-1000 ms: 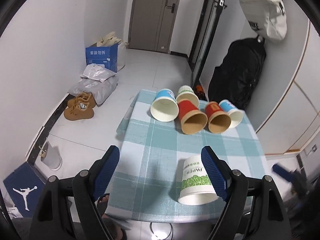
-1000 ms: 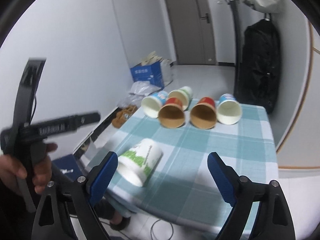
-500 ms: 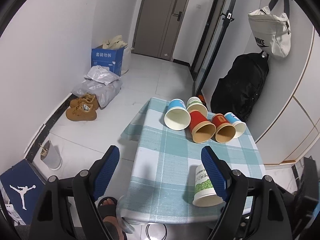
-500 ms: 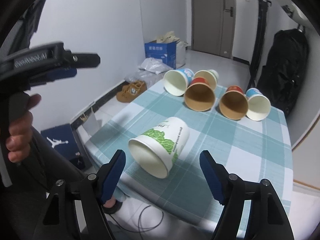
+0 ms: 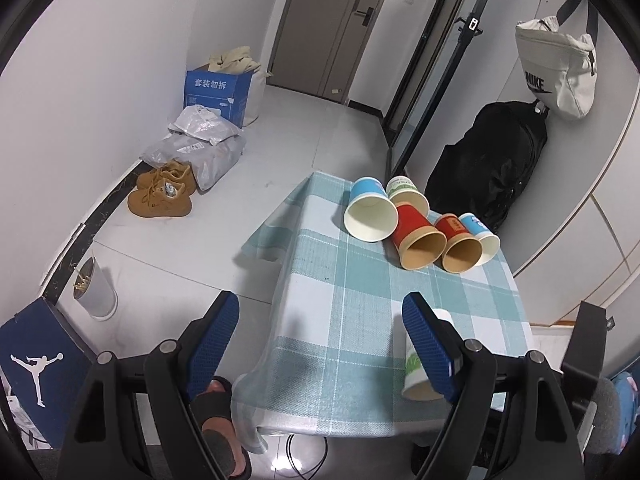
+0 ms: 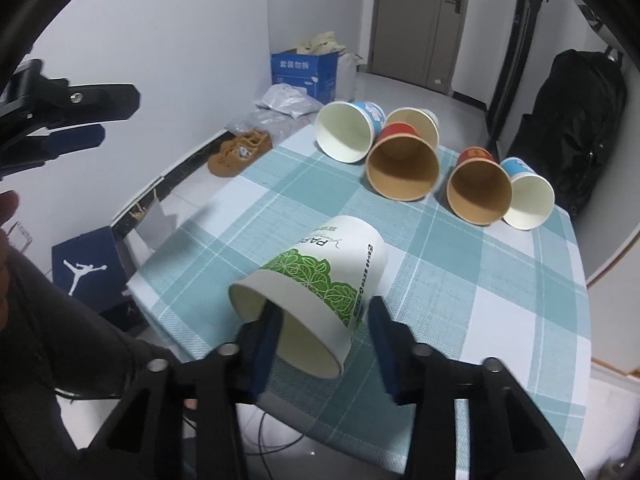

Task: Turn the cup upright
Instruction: 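Move the right gripper to the PAPER cup and grasp its rim, then rotate the PAPER cup with the right gripper and stand it upright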

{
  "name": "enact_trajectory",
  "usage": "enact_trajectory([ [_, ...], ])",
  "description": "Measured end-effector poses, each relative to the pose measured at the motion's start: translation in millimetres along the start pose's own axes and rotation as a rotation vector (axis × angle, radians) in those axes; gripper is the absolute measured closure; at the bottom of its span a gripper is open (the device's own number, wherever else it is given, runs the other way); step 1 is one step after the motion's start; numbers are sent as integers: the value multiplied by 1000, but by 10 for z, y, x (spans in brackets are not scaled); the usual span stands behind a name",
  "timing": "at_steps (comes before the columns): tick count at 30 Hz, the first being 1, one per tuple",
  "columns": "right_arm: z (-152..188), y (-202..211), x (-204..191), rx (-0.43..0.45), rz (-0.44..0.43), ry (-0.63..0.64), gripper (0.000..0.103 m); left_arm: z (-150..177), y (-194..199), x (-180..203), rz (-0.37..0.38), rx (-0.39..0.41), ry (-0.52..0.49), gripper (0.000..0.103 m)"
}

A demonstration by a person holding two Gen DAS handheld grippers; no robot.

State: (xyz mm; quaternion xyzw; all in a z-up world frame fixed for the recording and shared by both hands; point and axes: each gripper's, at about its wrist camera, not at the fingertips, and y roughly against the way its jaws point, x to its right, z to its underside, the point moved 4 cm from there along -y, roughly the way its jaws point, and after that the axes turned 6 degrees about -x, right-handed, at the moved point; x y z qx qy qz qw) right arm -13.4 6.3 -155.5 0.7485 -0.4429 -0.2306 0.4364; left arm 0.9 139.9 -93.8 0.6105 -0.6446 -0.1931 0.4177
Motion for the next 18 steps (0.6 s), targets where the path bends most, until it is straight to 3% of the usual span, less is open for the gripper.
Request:
enact_trajectory([
  [3,-11,-25,18,-8,16,-11,89,-3,-13,-15,1,-10,3,22],
  [6,-19,-26,22,-2,43,-2,96,-1,-3,-8,7,-11,3,22],
  [18,-35,34,142,9,53,-49,101,12,-55,10,2,-24,-12,22],
])
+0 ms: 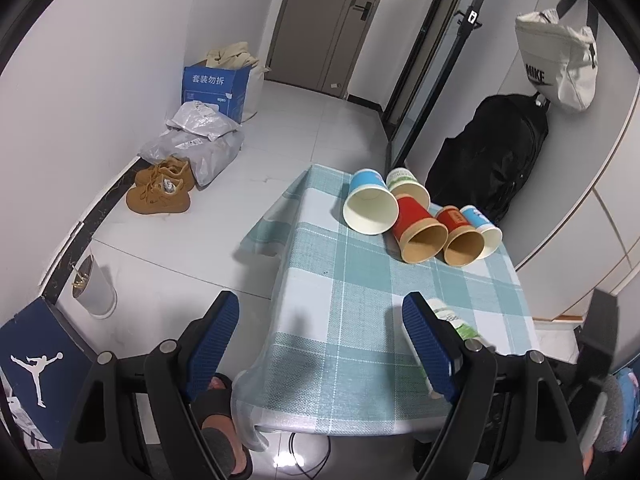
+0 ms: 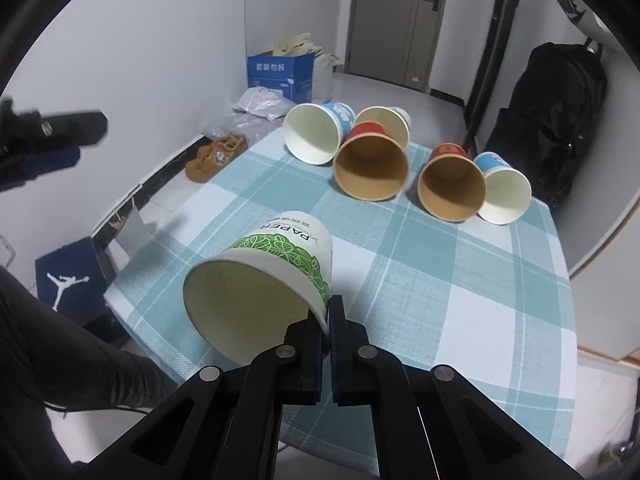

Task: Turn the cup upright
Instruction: 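Rotate the PAPER cup with the right gripper and stand it upright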

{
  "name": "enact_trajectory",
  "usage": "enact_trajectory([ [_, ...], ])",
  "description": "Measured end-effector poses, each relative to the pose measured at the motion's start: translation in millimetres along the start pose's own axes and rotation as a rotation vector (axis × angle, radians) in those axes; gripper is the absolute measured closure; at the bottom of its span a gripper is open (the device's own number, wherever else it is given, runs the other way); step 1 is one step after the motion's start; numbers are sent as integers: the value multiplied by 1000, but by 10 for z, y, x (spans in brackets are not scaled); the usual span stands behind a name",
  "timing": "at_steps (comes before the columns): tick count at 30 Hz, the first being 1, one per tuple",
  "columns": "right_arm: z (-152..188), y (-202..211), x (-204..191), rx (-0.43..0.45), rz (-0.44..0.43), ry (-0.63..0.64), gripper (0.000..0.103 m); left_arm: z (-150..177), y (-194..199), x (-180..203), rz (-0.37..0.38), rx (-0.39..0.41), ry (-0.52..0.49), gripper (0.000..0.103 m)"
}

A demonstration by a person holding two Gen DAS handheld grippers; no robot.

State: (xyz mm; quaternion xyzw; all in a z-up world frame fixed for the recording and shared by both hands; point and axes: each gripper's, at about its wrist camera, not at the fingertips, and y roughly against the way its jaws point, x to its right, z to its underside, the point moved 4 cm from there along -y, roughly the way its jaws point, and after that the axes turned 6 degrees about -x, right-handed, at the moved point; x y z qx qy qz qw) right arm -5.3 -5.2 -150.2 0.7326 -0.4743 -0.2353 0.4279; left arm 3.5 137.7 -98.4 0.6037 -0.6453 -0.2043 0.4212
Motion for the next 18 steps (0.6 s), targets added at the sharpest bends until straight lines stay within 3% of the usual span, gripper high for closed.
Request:
enact_trajectory([
  [7,-52,184,162,-23,-89,-42,101,-5,2,125,35,-8,-4,22],
  [13,5,378,380,-148,-176,-30,101,-37,0,414,65,-5,-25,22],
  [18,65,517,614,-273,-193,14,101,-92,-72,620,97,-27,-2,22],
])
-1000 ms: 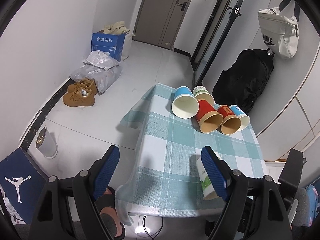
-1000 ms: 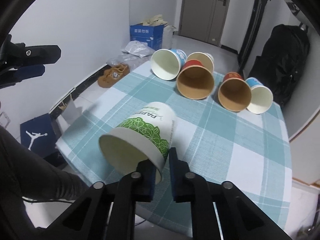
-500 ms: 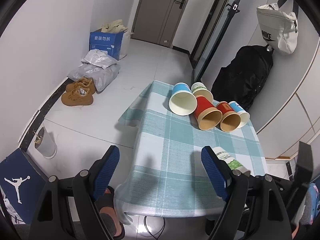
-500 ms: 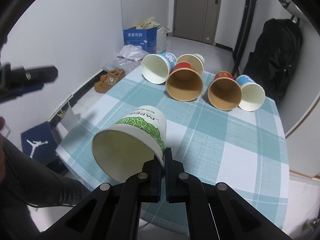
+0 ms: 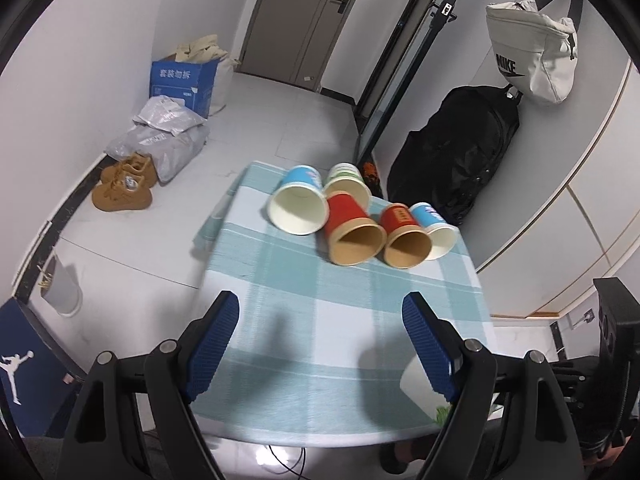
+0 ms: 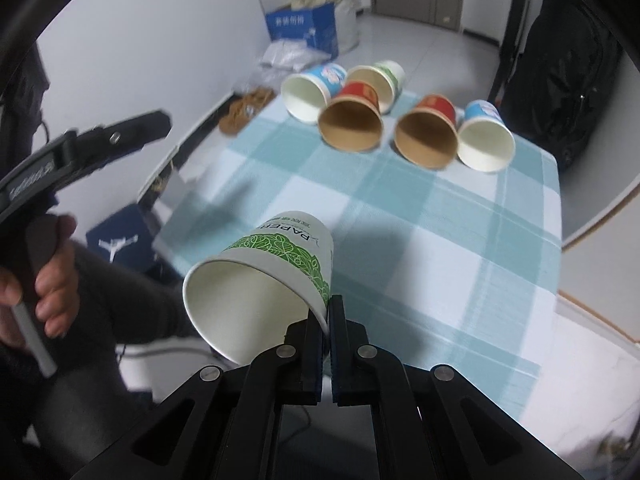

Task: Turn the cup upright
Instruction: 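Rotate the PAPER cup with the right gripper and stand it upright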

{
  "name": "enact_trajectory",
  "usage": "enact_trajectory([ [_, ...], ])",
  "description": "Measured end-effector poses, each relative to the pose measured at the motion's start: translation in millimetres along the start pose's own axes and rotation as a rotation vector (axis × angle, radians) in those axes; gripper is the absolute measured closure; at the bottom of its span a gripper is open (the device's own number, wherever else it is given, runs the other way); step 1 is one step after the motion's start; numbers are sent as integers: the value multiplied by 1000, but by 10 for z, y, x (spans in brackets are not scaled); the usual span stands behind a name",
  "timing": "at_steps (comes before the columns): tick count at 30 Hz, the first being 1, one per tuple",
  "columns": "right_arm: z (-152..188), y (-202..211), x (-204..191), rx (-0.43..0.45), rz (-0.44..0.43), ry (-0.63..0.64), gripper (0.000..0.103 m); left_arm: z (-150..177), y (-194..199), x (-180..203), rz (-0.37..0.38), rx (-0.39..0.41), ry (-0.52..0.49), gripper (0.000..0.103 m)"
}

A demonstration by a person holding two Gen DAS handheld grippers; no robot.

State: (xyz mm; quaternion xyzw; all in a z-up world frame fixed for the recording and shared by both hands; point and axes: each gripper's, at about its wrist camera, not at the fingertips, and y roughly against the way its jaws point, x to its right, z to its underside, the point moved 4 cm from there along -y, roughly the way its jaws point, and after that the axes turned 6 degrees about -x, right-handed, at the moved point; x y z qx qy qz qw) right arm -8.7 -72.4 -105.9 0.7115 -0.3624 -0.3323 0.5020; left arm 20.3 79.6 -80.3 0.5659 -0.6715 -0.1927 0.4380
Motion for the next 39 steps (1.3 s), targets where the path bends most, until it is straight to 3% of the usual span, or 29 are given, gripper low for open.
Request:
enact_trajectory([
  [6,-11,85,301,-131,-49,6,101,-125,-69,223,-4,2,-14,22],
  [13,-256,-201,542,-298,-75,26,101,-215,-131,161,-17,-3,26,22],
  [24,-716,-709,472,-394,-137,55,101,-229,-225,48,-29,-46,55,22],
  [32,-883,-758,545,-306,-146,21,94,-229,-239,43,-45,-48,45,22],
  [35,-858,-681,628,-240,-159,-28,57,-221,-240,68,-51,-46,32,22],
  [39,-753,-481,766,-117,-205,-109,49,-211,-246,127,-56,-43,11,22],
])
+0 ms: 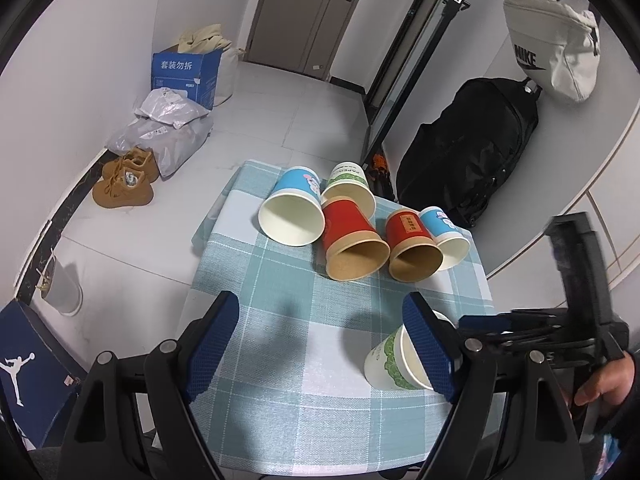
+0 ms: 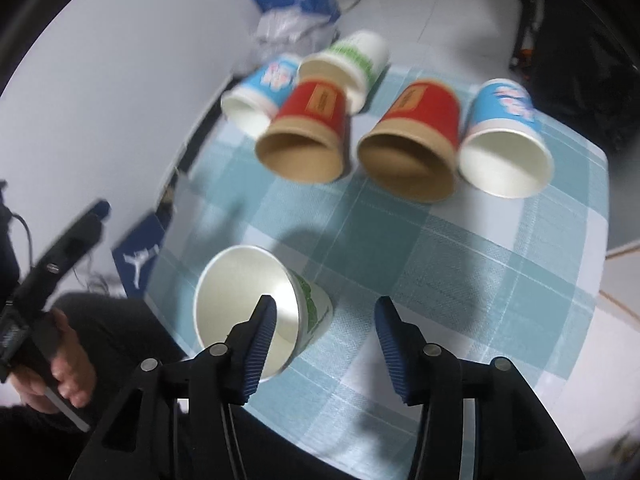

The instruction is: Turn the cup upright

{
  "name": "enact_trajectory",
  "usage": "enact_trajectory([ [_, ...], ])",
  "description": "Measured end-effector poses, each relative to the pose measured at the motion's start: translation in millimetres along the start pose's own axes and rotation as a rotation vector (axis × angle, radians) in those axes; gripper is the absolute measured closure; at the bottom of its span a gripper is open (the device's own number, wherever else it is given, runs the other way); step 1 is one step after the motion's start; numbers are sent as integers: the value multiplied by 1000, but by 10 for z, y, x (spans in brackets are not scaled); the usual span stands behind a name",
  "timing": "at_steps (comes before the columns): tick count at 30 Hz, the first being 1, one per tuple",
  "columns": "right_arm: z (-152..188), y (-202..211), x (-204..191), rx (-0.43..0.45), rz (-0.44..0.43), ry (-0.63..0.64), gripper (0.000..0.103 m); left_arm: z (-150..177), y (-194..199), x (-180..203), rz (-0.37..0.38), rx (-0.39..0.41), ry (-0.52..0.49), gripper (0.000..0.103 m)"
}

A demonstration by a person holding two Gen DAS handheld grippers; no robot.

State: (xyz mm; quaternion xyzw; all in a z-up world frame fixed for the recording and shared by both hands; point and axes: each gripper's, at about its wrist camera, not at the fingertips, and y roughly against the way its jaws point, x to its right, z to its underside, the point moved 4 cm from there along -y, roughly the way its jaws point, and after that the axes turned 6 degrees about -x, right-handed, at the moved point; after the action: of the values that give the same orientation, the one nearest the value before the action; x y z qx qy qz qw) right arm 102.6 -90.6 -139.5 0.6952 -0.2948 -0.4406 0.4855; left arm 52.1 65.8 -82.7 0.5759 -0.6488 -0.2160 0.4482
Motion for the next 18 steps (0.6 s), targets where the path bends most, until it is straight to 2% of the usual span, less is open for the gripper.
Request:
enact_trajectory([
  [3,127,184,63,123,-17,-49,41,9,7,76,-5,10,-29,22],
  [7,317,476,44,303,-7,-79,36,17,61,202,-2,46,-73,22],
  [10,487,692,-17,440,21,-93,32,39,112,294,-1,75,-106,22],
  [13,683,902,-114,586,66,-100,24,71,148,382,-11,98,-117,22],
  [15,775,1011,-142,658,98,-109,15,104,158,411,-13,99,-110,22],
  [18,914,1101,-167,741,126,-124,10,142,189,458,-36,112,-120,22],
])
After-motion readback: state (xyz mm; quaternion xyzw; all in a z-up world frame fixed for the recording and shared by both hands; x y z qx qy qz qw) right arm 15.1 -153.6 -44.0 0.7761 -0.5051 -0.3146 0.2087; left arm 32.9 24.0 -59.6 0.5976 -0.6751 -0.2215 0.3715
